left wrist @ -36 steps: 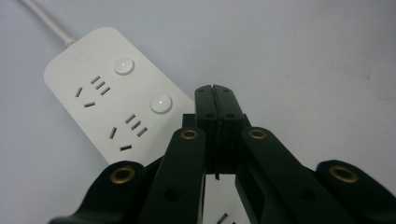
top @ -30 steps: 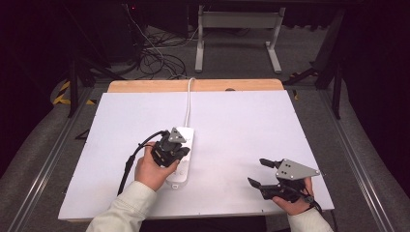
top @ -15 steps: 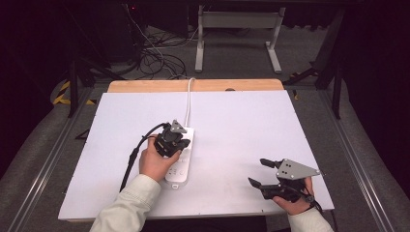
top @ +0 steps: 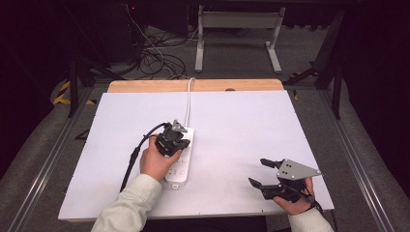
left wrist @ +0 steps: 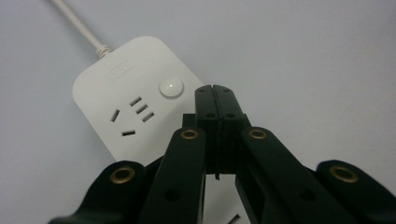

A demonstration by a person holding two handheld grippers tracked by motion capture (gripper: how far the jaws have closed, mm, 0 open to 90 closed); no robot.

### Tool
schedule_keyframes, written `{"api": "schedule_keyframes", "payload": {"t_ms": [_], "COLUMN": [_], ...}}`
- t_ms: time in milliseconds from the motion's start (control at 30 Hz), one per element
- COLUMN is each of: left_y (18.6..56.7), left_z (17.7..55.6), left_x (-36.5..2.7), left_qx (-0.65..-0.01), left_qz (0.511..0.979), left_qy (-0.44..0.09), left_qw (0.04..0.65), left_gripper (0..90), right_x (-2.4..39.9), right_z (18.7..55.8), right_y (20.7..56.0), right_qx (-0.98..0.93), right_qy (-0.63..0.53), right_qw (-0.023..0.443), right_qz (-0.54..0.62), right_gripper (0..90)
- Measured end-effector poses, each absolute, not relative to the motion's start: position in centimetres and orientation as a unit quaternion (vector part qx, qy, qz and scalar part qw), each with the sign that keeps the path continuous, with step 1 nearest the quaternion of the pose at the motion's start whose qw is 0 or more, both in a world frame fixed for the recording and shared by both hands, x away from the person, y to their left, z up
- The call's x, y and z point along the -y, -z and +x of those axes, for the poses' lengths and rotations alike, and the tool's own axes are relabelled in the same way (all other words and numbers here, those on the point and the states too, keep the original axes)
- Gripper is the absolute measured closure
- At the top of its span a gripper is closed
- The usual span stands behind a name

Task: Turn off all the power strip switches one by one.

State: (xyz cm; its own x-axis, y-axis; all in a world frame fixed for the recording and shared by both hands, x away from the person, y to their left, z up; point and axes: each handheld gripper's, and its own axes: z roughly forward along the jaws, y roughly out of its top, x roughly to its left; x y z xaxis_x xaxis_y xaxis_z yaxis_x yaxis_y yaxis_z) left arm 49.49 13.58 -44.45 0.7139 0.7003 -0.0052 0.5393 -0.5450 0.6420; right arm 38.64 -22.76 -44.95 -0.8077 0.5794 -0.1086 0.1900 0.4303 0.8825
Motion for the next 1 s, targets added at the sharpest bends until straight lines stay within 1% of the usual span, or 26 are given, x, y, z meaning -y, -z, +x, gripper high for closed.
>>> {"api": "schedule_keyframes", "payload": {"t_ms": [167,333,600,1000], "left_y": [44.49,44.46,44.65,44.80], "left_z": [49.49,49.50,49.41,49.16], "left_x": [-13.43,-13.40,-13.29,-13.11], "left_qx": [-0.357,-0.360,-0.352,-0.348], "left_qz": [0.873,0.876,0.880,0.882], "left_qy": [-0.114,-0.116,-0.111,-0.122], "left_qw": [0.311,0.298,0.298,0.295], "left_gripper": [90.0,90.0,90.0,90.0], "right_x": [22.70,22.73,22.71,22.65], "right_z": [38.62,38.62,38.62,38.60], "right_y": [44.96,44.95,44.98,45.01], "right_qx": [-0.821,-0.822,-0.822,-0.823], "right_qy": [-0.479,-0.479,-0.478,-0.478], "right_qw": [0.202,0.202,0.202,0.200], "right_qz": [0.235,0.234,0.233,0.234], "right_gripper": [26.8,26.7,26.7,26.6]}}
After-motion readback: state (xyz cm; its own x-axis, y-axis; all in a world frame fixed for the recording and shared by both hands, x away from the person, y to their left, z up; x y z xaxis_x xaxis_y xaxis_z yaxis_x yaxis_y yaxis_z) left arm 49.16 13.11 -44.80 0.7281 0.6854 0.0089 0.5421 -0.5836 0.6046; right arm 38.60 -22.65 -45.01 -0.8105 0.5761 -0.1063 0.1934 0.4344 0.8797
